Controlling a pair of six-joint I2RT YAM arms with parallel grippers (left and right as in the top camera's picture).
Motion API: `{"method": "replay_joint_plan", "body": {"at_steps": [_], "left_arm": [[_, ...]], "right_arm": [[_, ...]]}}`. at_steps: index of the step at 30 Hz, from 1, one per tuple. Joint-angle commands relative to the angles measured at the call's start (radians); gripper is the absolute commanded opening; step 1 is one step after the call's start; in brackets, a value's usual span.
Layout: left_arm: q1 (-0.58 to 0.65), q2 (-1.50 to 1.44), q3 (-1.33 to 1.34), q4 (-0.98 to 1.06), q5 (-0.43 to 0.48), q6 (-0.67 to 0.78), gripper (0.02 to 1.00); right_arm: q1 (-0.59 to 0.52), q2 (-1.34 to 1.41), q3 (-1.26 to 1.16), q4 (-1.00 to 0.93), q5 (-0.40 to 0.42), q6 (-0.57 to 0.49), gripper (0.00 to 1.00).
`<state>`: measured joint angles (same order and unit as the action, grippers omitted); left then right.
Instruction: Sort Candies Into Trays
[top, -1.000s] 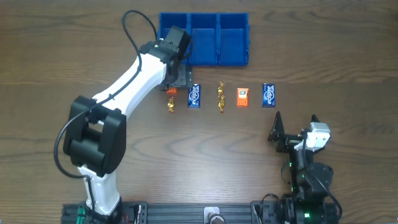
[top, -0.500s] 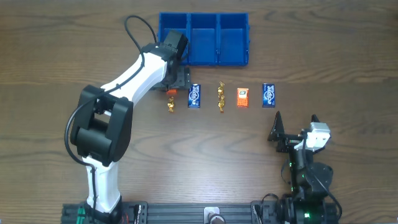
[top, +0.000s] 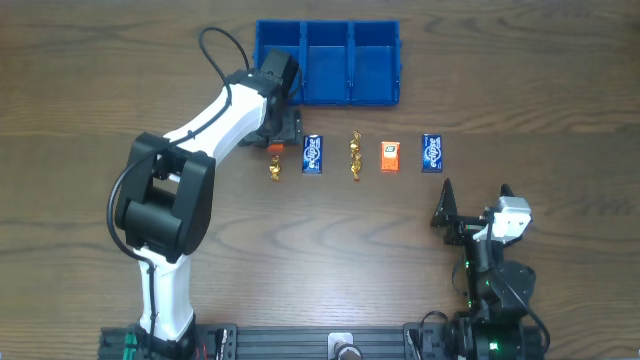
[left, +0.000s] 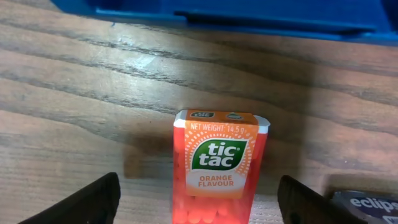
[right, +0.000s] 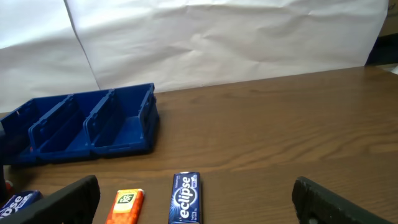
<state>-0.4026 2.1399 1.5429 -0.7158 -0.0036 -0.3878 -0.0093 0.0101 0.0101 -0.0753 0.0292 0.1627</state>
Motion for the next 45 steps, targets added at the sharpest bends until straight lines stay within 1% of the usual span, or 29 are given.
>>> {"method": "replay_joint_plan", "body": {"at_steps": [1,5,13,17,21,23,27,31,34,39,45], "left_arm": [[0.004,0.031,-0.003,0.001,0.002,0.006,0.687],[0.003,0.031,-0.003,0.008,0.002,0.006,0.529],[0.003,0.031,-0.003,0.012,0.002,0.006,0.393],[0.001,0.029,0.001,0.014,0.005,0.006,0.349],[-0.014,-0.011,0.026,-0.006,0.011,-0.004,0.332],[-0.026,-0.051,0.047,-0.028,-0.013,-0.024,0.327],[-0.061,-0.176,0.130,-0.047,-0.105,-0.034,0.329],[-0.076,-0.231,0.288,-0.047,-0.212,0.024,0.343],[-0.067,-0.208,0.440,-0.023,-0.260,0.092,0.345],[-0.034,-0.119,0.570,-0.019,-0.265,0.134,0.336],[0.011,0.007,0.578,-0.019,-0.200,0.128,0.347]], "right_arm": [[-0.006,-0.007,-0.002,-0.006,-0.006,-0.015,0.998],[-0.006,-0.007,-0.002,-0.006,-0.006,-0.015,0.998],[-0.006,-0.007,-0.002,-0.006,-0.006,-0.015,0.998],[-0.006,-0.007,-0.002,-0.006,-0.006,-0.015,0.998],[-0.006,-0.007,-0.002,-0.006,-0.006,-0.015,0.998],[-0.006,-0.007,-0.002,-0.006,-0.006,-0.015,0.998],[-0.006,-0.007,-0.002,-0.006,-0.006,-0.015,0.998],[-0.006,-0.007,-0.002,-0.006,-0.006,-0.015,0.998],[-0.006,-0.007,-0.002,-0.006,-0.006,-0.015,0.998],[-0.006,-0.007,-0.002,-0.006,-0.006,-0.015,0.998],[-0.006,-0.007,-0.002,-0.006,-0.006,-0.015,0.998]]}}
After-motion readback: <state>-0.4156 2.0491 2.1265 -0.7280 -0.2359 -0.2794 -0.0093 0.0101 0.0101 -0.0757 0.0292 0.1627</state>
